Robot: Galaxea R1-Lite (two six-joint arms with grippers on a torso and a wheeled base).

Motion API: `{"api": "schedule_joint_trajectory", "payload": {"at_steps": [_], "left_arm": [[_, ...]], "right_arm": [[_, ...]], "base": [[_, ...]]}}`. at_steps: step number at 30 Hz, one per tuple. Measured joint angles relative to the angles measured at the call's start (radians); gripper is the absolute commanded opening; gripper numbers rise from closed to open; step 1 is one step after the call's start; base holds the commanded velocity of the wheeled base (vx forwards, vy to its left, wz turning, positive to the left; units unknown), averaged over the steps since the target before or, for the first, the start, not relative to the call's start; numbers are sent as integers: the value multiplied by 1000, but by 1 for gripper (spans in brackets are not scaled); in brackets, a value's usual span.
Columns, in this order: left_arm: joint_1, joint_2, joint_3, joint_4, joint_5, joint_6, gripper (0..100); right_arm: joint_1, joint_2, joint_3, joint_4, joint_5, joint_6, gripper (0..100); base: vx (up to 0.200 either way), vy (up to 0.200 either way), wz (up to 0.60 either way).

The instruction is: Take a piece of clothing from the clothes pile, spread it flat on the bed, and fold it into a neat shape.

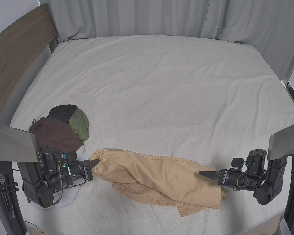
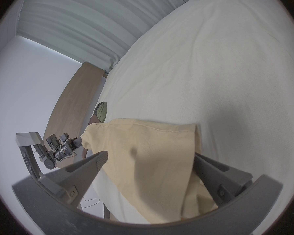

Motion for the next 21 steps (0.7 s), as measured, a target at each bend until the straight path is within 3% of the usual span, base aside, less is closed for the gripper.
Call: {"api": "schedule_joint_trajectory", "payload": {"at_steps": [21], "left_arm": [[0, 0, -1, 0, 0, 0, 0]], "right_arm": [[-19, -130, -2, 0, 15, 4, 0]], "base": [[0, 0, 0]]}}
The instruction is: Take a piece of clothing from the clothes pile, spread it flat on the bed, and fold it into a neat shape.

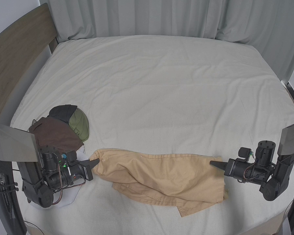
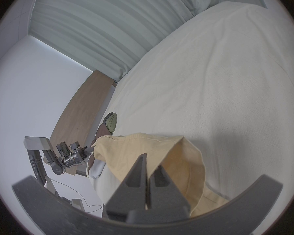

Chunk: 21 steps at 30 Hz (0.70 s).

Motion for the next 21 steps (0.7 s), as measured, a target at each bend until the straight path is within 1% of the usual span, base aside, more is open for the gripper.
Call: {"api": "schedule_joint_trajectory", "payload": {"at_steps": [4, 9, 15, 21], "left_arm": [[0, 0, -1, 0, 0, 0, 0], [4, 0, -1, 0, -1, 2, 0], [9, 3, 3, 0, -2, 4, 0], [11, 9, 7, 0, -2, 4, 0]], "right_arm": [[1, -23, 20, 0, 20, -2, 0], [26, -54, 101, 0, 56, -26, 0], [74, -56, 196, 0, 66, -100, 0], [86, 39, 223, 0, 64, -202, 0]], "base": [[0, 0, 0], [0, 0, 0], [0, 0, 0], [0, 0, 0]]}}
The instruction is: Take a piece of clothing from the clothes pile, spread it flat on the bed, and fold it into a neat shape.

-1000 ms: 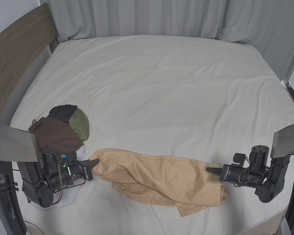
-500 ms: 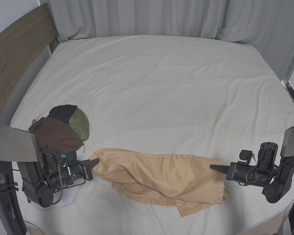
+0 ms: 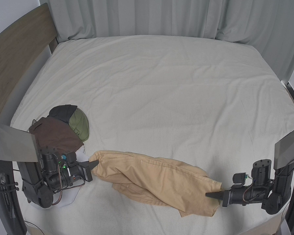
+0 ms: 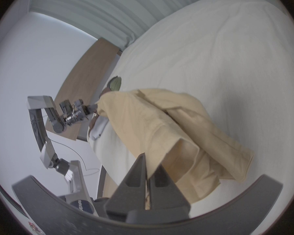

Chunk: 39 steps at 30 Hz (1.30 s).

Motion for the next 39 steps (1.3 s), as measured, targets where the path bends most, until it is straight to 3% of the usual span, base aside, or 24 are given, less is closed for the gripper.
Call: {"api": "schedule_joint_trajectory", "payload": {"at_steps": [17, 18, 29, 39], "left_arm": [[2, 25, 39, 0, -4, 31, 0], [2, 26, 40, 0, -4, 31, 0], [1, 31, 38, 0, -4, 33, 0], [1, 31, 36, 0, -4, 34, 0]], "right_arm": [[10, 96, 4, -1, -1, -23, 0], [10, 96, 4, -1, -1, -23, 100], [0, 74, -11, -1, 1, -8, 100], [-17, 2, -104, 0, 0, 198, 100]], "base": [[0, 0, 0], [0, 0, 0], [0, 0, 0], [0, 0, 0]]}}
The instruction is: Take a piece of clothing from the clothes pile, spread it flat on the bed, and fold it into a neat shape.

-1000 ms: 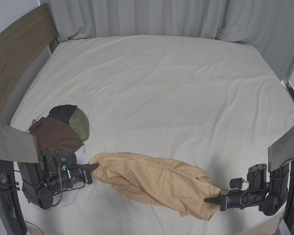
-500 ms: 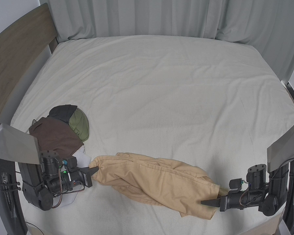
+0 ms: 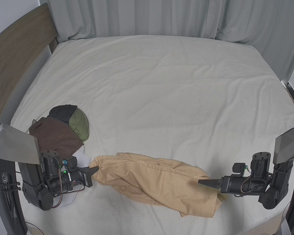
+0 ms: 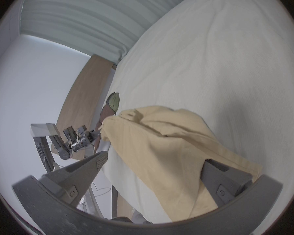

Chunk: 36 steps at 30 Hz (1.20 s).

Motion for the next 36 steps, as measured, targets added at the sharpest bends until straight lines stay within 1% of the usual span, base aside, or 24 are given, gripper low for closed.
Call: {"api": "schedule_joint_trajectory", "payload": {"at_steps": [11, 14, 21, 31, 36], "left_arm": [[0, -1, -3, 0, 0, 0, 0], [1, -2, -5, 0, 0, -1, 0], [2, -6, -8, 0, 0, -2, 0], [4, -10, -9, 0, 0, -2, 0], [4, -11, -8, 0, 0, -2, 0]], "right_arm": [[9, -19, -43, 0, -4, 67, 100], [9, -20, -44, 0, -9, 69, 100], [10, 6, -44, 0, -49, 63, 100], [18, 34, -67, 0, -51, 68, 100], [30, 50, -84, -1, -77, 71, 100]], "base": [[0, 0, 0], [0, 0, 0], [0, 0, 0], [0, 0, 0], [0, 0, 0]]}}
